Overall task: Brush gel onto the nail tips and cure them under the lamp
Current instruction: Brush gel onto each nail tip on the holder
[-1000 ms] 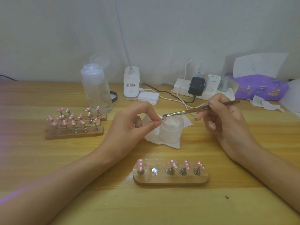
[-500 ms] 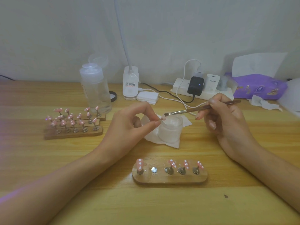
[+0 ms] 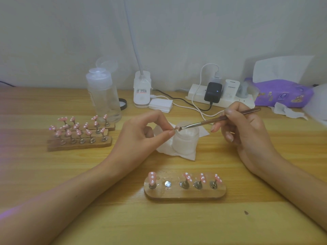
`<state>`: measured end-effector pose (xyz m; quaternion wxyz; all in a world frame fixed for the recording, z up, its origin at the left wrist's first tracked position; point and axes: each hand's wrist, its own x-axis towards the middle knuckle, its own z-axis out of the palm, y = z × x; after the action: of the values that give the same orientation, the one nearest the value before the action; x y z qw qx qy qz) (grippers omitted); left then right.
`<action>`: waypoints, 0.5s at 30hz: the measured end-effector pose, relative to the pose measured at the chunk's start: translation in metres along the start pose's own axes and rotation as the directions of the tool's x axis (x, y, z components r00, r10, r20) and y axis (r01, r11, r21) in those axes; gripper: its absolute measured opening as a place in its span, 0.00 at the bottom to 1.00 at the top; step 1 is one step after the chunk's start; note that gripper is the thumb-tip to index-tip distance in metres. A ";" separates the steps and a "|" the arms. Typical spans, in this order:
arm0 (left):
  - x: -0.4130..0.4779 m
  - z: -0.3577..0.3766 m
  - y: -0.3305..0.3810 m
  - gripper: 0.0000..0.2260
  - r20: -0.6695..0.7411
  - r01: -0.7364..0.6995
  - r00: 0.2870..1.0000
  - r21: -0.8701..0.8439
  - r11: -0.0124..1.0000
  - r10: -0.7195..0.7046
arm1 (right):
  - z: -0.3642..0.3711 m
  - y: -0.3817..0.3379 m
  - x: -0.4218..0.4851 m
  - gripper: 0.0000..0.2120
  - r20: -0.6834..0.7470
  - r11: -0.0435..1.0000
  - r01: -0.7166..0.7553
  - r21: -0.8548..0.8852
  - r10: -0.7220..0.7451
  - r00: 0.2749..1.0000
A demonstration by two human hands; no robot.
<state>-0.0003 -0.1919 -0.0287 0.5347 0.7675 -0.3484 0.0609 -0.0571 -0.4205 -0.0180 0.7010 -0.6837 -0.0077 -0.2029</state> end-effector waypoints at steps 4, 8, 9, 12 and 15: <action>0.000 0.000 0.001 0.05 0.003 -0.005 1.000 0.001 1.000 0.005 | -0.001 -0.001 0.000 0.17 -0.017 0.999 0.023 0.032 -0.022 1.000; -0.001 0.000 0.002 0.05 0.007 -0.004 1.000 -0.002 1.000 0.004 | 0.001 -0.002 0.000 0.12 0.041 0.998 0.046 0.046 -0.048 0.998; -0.001 0.000 0.002 0.05 0.008 -0.003 1.000 -0.001 1.000 0.003 | 0.001 -0.001 0.000 0.13 0.043 0.999 0.040 0.030 -0.041 0.998; 0.000 0.001 0.002 0.06 0.006 -0.002 1.000 0.008 1.000 0.002 | 0.000 0.000 -0.001 0.16 0.013 1.000 0.020 0.000 -0.020 1.000; -0.001 0.001 0.002 0.06 0.002 -0.002 1.000 0.009 1.000 0.002 | -0.001 0.001 -0.001 0.15 -0.005 1.000 0.012 -0.017 -0.013 1.000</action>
<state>-0.0021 -0.1925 -0.0279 0.5308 0.7696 -0.3494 0.0622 -0.0578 -0.4211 -0.0194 0.6940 -0.6889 -0.0085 -0.2091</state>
